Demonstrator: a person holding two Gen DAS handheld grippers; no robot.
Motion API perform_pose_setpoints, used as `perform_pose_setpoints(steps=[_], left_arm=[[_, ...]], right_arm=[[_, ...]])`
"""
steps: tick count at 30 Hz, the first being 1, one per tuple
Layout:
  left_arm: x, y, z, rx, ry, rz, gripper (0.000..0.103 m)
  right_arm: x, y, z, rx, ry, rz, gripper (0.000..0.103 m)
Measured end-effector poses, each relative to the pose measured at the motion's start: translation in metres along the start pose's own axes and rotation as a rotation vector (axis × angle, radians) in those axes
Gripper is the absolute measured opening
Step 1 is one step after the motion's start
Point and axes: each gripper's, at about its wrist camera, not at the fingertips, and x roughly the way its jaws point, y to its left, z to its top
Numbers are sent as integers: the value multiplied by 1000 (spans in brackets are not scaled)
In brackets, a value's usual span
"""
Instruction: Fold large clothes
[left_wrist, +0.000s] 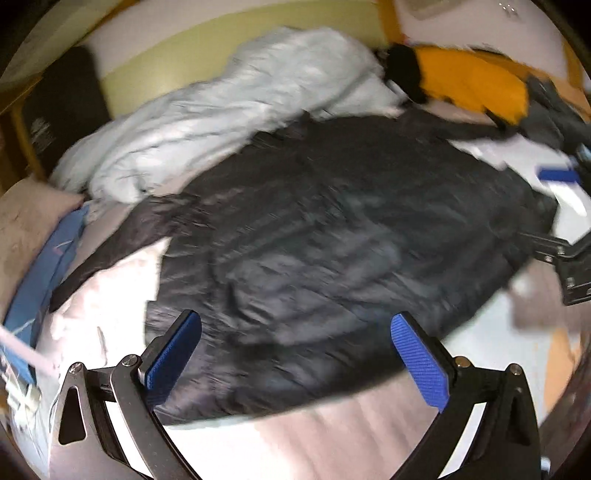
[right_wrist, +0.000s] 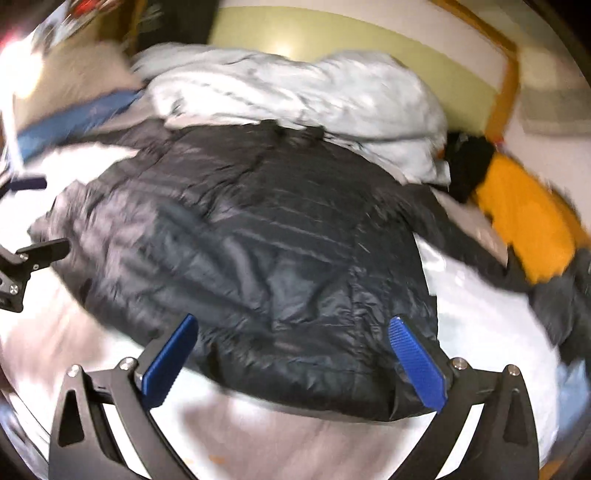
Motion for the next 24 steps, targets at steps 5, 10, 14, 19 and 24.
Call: perform_pose_setpoints(steps=[5,10,14,19,24], left_arm=[[21,-15,-15,76,99,-41,102],[39,-19,-24,106,161,-24,102],[49,-20,-31,108,177,12,103],[54,-6,-30,76,170,76,103],[62,28,-29,-20,199,160,103]], right_arm=[[6,30,-15,-147,29,-9,103],[19,39,-27,-210,66,-31,103],[38,39,-34,-288,86,-193,103],[48,10,-29,-159,129,-194,103],[49,-21,-24,-44,142,-242,103]])
